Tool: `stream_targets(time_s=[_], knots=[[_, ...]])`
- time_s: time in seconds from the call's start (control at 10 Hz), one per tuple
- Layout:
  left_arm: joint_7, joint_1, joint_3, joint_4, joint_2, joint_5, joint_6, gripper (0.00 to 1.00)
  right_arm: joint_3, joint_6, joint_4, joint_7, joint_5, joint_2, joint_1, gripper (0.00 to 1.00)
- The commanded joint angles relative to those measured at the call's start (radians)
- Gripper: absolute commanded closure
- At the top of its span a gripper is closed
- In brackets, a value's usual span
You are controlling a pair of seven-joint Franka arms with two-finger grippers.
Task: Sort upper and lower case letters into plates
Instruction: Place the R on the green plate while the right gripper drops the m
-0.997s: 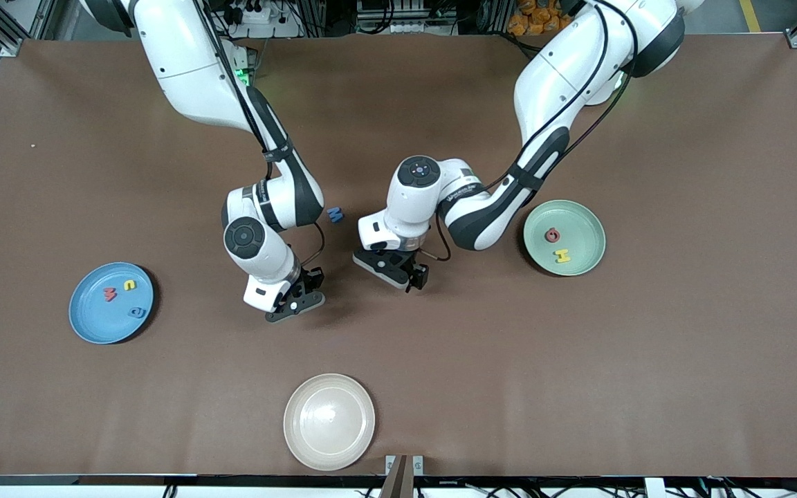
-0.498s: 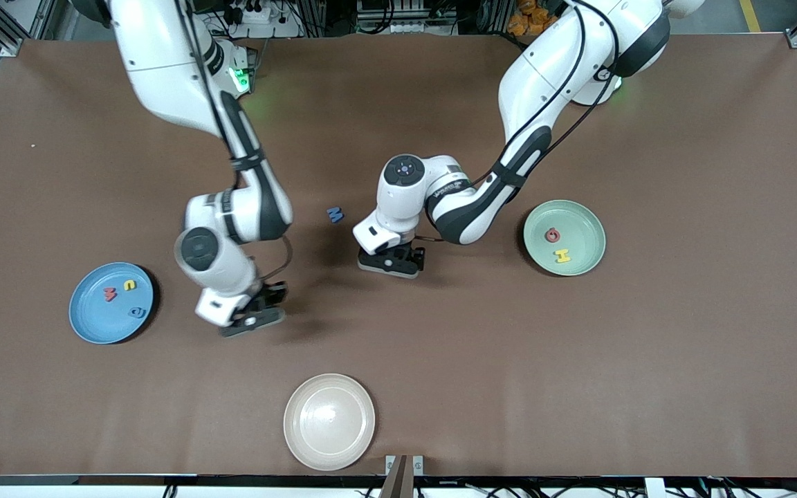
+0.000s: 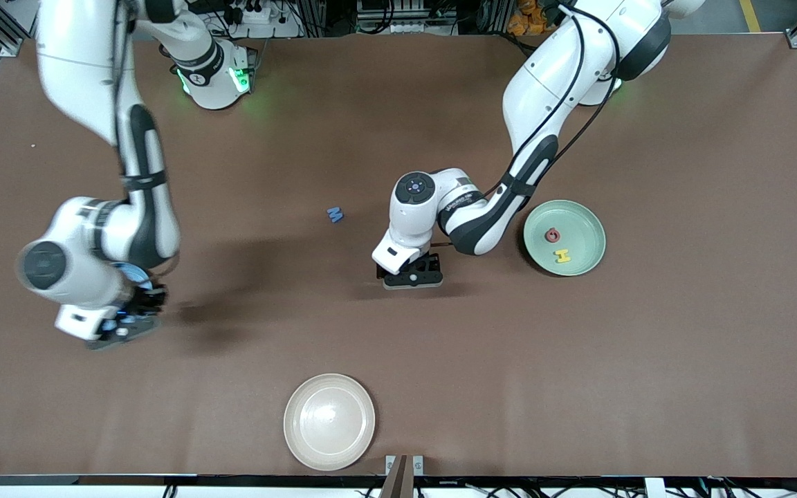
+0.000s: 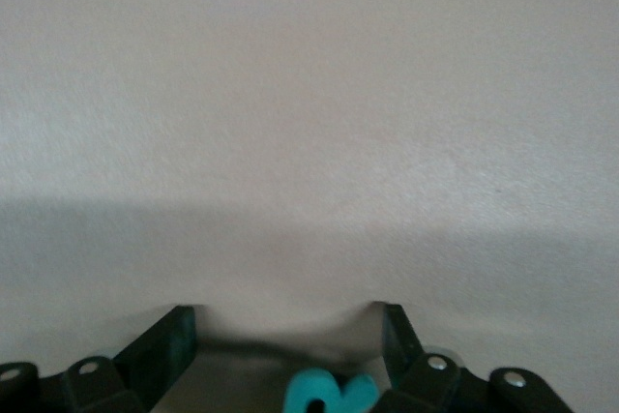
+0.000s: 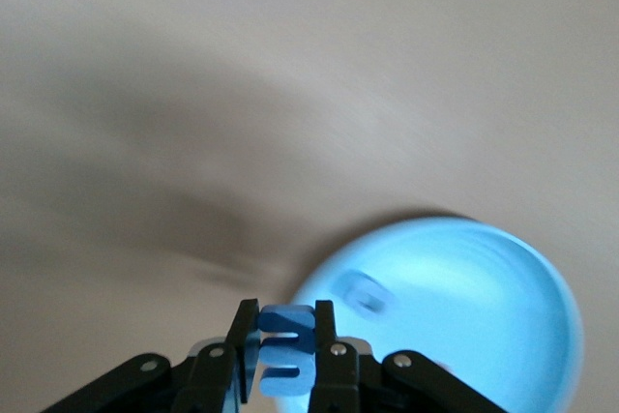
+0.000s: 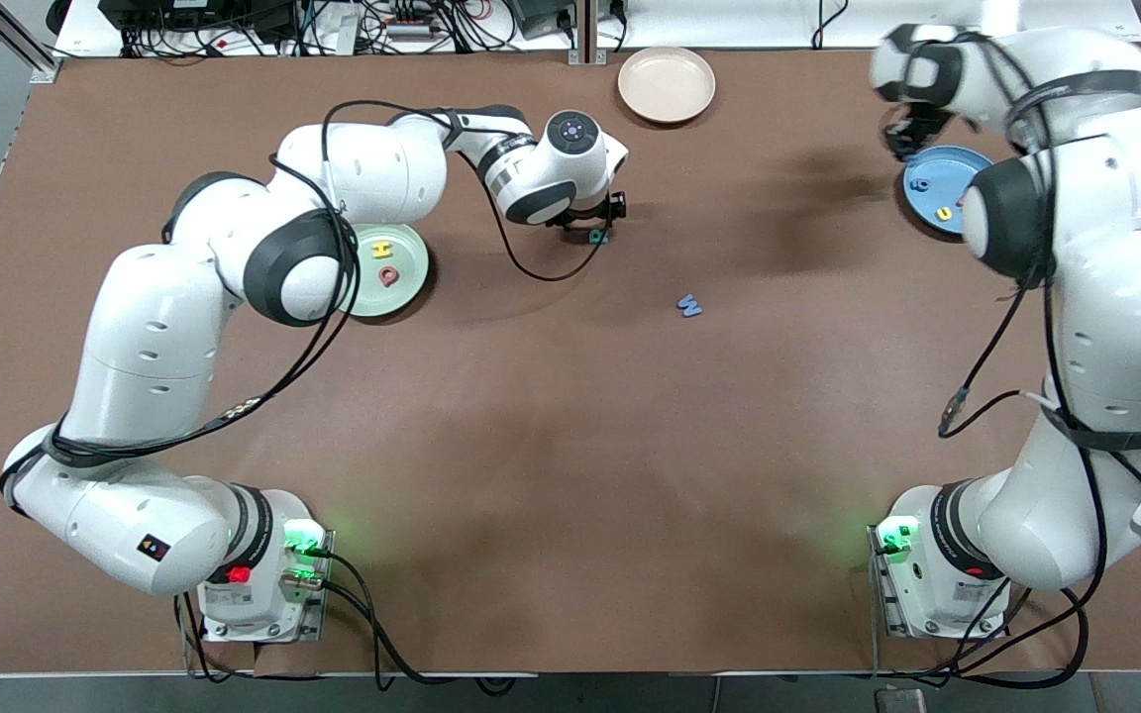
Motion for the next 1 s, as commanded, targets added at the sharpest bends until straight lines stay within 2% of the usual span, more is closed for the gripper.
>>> stream_targets(time_s=[0.0,0.1,0.2,0.3,0.5,0.7,0.9], knots=[[-0.044,-0.058,0.020,0.019,-0.005,-0.051,-0.084,0.14,0.009,-0.035,-0.009,-0.079,0.008,-0.007,-0.081,0.34],[-0.061,-0.076,0.020,0.019,-0.006,-0.048,-0.100,0.14,0.009,-0.035,-0.009,-0.079,0.014,-0.006,-0.088,0.00],[-0.058,-0.078,0.021,0.019,-0.005,-0.045,-0.102,0.15,0.011,-0.032,-0.007,-0.078,0.019,-0.006,-0.091,0.00],[-0.050,-0.073,0.021,0.019,0.000,-0.040,-0.102,0.20,0.012,-0.029,-0.004,-0.055,0.020,-0.004,-0.091,0.00],[-0.017,-0.070,0.024,0.021,0.000,-0.037,-0.102,0.24,0.012,-0.025,-0.003,-0.006,0.026,-0.004,-0.094,0.00],[-0.007,-0.078,0.050,0.027,-0.003,-0.040,-0.102,0.28,0.012,-0.026,-0.002,-0.006,0.028,-0.004,-0.103,0.00],[-0.009,-0.078,0.051,0.030,-0.003,-0.042,-0.102,0.35,0.009,-0.080,-0.004,-0.004,0.051,-0.025,-0.106,0.00]])
